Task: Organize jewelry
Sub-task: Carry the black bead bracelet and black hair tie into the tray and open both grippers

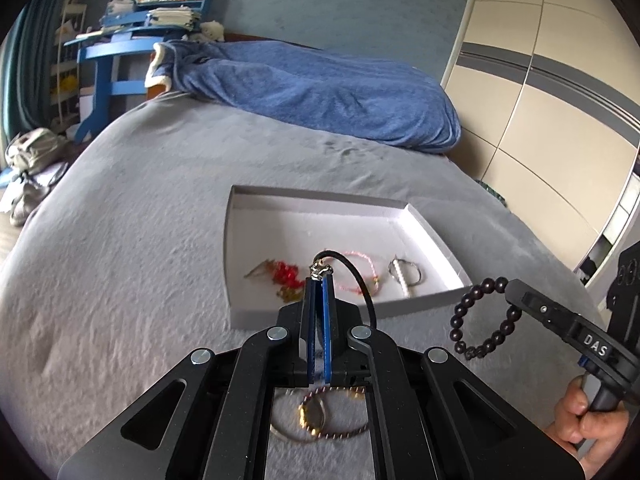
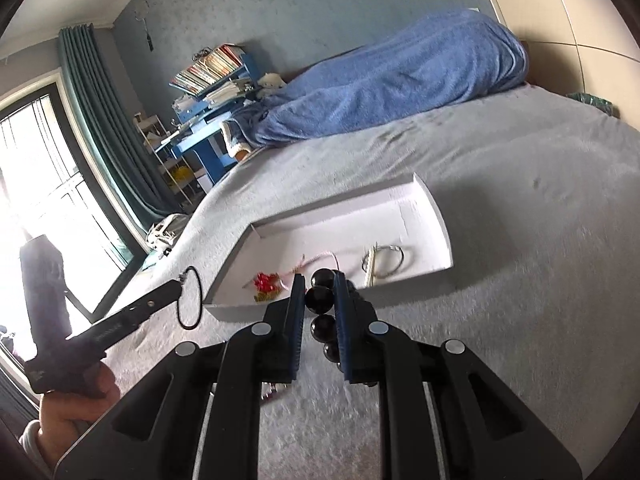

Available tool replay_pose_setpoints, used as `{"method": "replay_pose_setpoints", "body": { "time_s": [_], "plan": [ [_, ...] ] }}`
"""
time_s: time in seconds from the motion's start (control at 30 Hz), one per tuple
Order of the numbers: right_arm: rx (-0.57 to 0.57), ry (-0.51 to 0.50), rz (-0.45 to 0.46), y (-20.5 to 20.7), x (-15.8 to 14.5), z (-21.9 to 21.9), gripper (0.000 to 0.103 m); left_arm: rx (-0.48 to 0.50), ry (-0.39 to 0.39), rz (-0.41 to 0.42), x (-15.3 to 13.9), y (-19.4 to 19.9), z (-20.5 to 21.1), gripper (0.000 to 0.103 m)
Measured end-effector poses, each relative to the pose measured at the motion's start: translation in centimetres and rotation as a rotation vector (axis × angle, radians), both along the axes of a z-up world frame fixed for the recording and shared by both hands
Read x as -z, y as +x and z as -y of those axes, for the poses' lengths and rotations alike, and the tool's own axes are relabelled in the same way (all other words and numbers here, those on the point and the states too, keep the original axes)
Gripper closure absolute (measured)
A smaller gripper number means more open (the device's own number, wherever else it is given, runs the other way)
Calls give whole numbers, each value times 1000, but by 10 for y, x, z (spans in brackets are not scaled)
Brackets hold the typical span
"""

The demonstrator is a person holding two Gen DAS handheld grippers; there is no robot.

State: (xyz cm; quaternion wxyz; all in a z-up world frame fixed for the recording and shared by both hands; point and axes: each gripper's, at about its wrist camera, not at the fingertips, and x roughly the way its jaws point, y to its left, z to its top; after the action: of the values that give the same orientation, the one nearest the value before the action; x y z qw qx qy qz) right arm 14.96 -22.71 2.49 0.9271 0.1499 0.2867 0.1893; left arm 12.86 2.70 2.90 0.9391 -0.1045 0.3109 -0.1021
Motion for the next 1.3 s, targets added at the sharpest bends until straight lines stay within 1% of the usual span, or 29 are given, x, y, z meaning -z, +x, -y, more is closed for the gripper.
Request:
{"method": "replay_pose_setpoints", "body": {
  "time_s": [0.1,0.27,0.33,0.63,0.7,0.87,1.03,1.17,1.3],
  "plan": [
    [-5,9,13,5,-5,1,88,6,21,11,-3,9,5,99],
    [-10,27,24,18,-15,3,89,5,23,17,-5,25,11,100],
    [-11,19,34,24,-20,1,89,1,28,22,-6,31,13,100],
    [-28,8,34,67,-32,-12,88,-11,53,28,1,63,14,99],
    [-38,-14,28,80,-31,-19,89,-18,64,20,5,70,14,99],
    [-52,-50,-6,102,-18,-37,89,-13,77,-14,21,83,16,99],
    [-43,-43,-49,108,4,-42,88,7,113,-50,34,87,24,99],
    [-5,-64,-80,110,22,-33,88,16,136,-72,42,88,31,99],
    [56,-55,-119,115,39,-17,88,20,175,-97,51,92,37,99]
  ]
}}
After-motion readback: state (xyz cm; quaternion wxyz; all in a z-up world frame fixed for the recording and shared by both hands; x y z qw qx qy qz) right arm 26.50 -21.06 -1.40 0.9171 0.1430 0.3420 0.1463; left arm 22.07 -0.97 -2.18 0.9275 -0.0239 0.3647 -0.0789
